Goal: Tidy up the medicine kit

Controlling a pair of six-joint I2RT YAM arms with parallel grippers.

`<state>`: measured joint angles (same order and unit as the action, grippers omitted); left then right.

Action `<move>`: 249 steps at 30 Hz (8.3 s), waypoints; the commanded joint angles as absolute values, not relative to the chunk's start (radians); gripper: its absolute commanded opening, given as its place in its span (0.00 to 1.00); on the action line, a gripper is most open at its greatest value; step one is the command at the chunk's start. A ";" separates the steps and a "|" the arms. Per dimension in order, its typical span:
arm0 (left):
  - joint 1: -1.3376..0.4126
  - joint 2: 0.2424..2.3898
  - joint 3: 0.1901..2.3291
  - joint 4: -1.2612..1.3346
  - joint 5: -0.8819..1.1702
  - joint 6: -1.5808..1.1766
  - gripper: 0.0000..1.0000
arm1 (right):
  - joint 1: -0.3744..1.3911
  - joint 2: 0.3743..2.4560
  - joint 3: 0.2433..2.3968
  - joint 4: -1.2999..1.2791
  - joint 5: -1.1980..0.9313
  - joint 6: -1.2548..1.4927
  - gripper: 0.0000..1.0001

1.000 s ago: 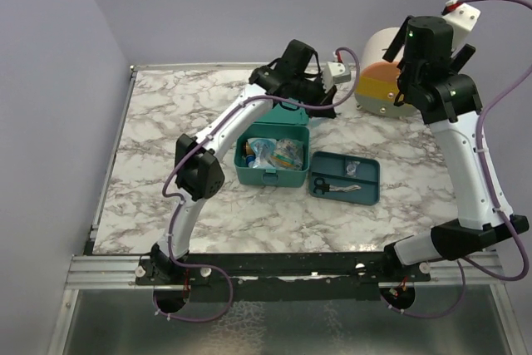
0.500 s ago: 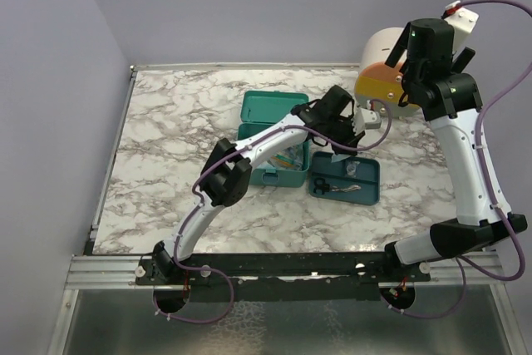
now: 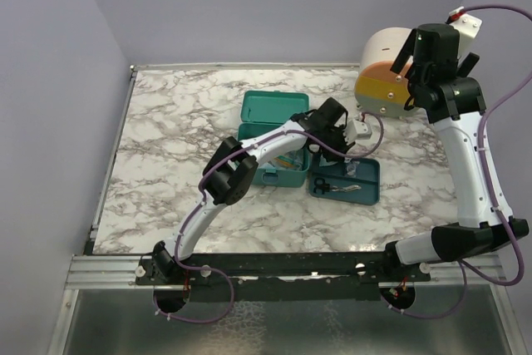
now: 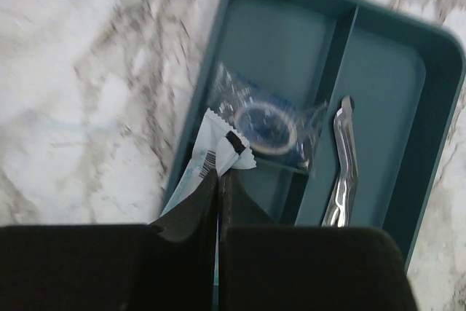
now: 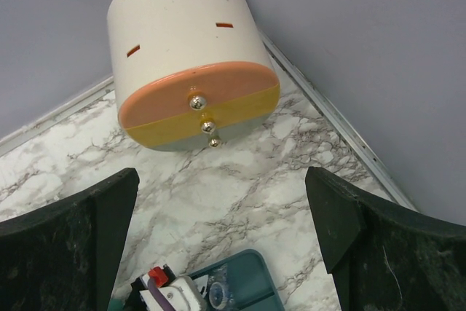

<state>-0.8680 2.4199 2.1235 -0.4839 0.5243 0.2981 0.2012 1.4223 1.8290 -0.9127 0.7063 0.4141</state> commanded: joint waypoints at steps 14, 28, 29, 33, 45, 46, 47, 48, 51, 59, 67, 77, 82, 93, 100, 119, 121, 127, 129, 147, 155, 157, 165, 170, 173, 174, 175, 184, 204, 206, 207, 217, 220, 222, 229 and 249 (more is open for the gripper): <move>-0.865 2.313 2.006 -0.496 0.492 0.368 0.00 | 0.186 1.375 1.789 -0.891 0.644 0.448 1.00; -0.862 2.321 2.028 -0.562 0.512 0.395 0.20 | 0.184 1.373 1.773 -0.876 0.640 0.446 1.00; -0.863 2.320 2.025 -0.565 0.511 0.397 0.20 | 0.185 1.372 1.771 -0.875 0.640 0.448 1.00; -0.861 2.319 2.014 -0.569 0.510 0.399 0.24 | 0.184 1.371 1.766 -0.873 0.634 0.449 1.00; -0.862 2.321 2.039 -0.579 0.526 0.388 0.40 | 0.184 1.372 1.766 -0.869 0.627 0.447 1.00; -0.861 2.318 2.040 -0.581 0.527 0.388 0.40 | 0.184 1.373 1.766 -0.869 0.626 0.446 1.00; -0.861 2.316 2.042 -0.582 0.529 0.387 0.40 | 0.184 1.372 1.766 -0.868 0.625 0.448 1.00; -0.861 2.312 2.044 -0.584 0.528 0.389 0.40 | 0.184 1.372 1.764 -0.869 0.624 0.448 1.00; -0.862 2.302 2.056 -0.595 0.528 0.386 0.40 | 0.184 1.374 1.763 -0.866 0.622 0.450 1.00; -0.861 2.280 2.104 -0.617 0.577 0.363 0.45 | 0.184 1.379 1.760 -0.861 0.611 0.453 1.00; -0.862 2.246 2.076 -0.664 0.673 0.415 0.32 | 0.184 1.379 1.760 -0.854 0.610 0.454 1.00; -0.866 2.253 1.992 -0.706 0.713 0.523 0.25 | 0.184 1.359 1.750 -0.870 0.622 0.462 1.00; -0.870 2.282 1.999 -0.724 0.711 0.558 0.25 | 0.184 1.357 1.754 -0.886 0.640 0.465 1.00; -0.893 2.340 2.000 -0.744 0.699 0.608 0.27 | 0.184 1.387 1.785 -0.918 0.549 0.442 1.00; -0.896 2.382 2.026 -0.735 0.675 0.602 0.26 | 0.184 1.361 1.723 -0.947 0.486 0.457 1.00; -0.897 2.361 2.097 -0.788 0.657 0.607 0.26 | 0.171 1.376 1.678 -0.908 0.427 0.441 1.00; -0.896 2.369 2.092 -0.789 0.644 0.616 0.26 | 0.170 1.379 1.675 -0.905 0.422 0.444 1.00; -0.896 2.395 2.132 -0.789 0.634 0.618 0.26 | 0.165 1.368 1.672 -0.909 0.428 0.449 1.00; -0.896 2.400 2.152 -0.789 0.629 0.618 0.26 | 0.162 1.366 1.674 -0.909 0.430 0.448 1.00; -0.897 2.440 2.122 -0.735 0.586 0.624 0.27 | 0.146 1.351 1.688 -0.922 0.440 0.448 1.00; -0.896 2.483 2.119 -0.692 0.560 0.611 0.27 | 0.139 1.354 1.706 -0.935 0.442 0.435 1.00; -0.896 2.490 2.110 -0.693 0.560 0.611 0.27 | 0.138 1.354 1.711 -0.940 0.446 0.430 1.00; -0.895 2.480 2.096 -0.707 0.583 0.602 0.00 | 0.125 1.344 1.703 -0.944 0.447 0.431 1.00; -0.893 2.448 2.155 -0.725 0.569 0.590 0.00 | 0.113 1.340 1.708 -0.932 0.456 0.436 1.00; -0.892 2.427 2.200 -0.753 0.569 0.586 0.00 | 0.104 1.341 1.712 -0.920 0.475 0.437 1.00; -0.891 2.418 2.213 -0.762 0.569 0.587 0.00 | 0.100 1.340 1.712 -0.911 0.480 0.439 1.00; -0.891 2.407 2.221 -0.770 0.570 0.587 0.00 | 0.095 1.341 1.713 -0.902 0.481 0.439 1.00; -0.892 2.308 2.256 -0.799 0.572 0.565 0.00 | 0.075 1.352 1.728 -0.854 0.470 0.452 1.00; -0.907 2.148 2.260 -0.816 0.509 0.628 0.00 | 0.068 1.336 1.709 -0.822 0.489 0.466 1.00; -0.893 2.119 2.231 -0.822 0.504 0.634 0.00 | 0.067 1.339 1.700 -0.811 0.485 0.468 1.00; -0.884 2.104 2.217 -0.827 0.502 0.638 0.00 | 0.067 1.342 1.698 -0.808 0.483 0.470 1.00; -0.761 1.912 1.991 -0.866 0.529 0.762 0.00 | 0.064 1.384 1.688 -0.788 0.448 0.492 1.00; -0.713 1.869 1.922 -0.874 0.544 0.811 0.00 | 0.064 1.391 1.678 -0.791 0.446 0.502 1.00; -0.690 1.848 1.893 -0.895 0.547 0.846 0.00 | 0.064 1.391 1.670 -0.792 0.447 0.509 1.00; -0.638 1.785 1.780 -0.914 0.567 0.924 0.00 | 0.064 1.382 1.628 -0.794 0.457 0.531 1.00; -0.523 1.735 1.626 -0.905 0.635 1.008 0.00 | 0.064 1.384 1.600 -0.830 0.465 0.548 1.00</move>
<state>-0.5320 1.7821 1.6409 -0.9138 0.5591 0.9741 0.0700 1.3880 1.5696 -0.8154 0.4561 0.5308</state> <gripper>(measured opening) 0.015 0.999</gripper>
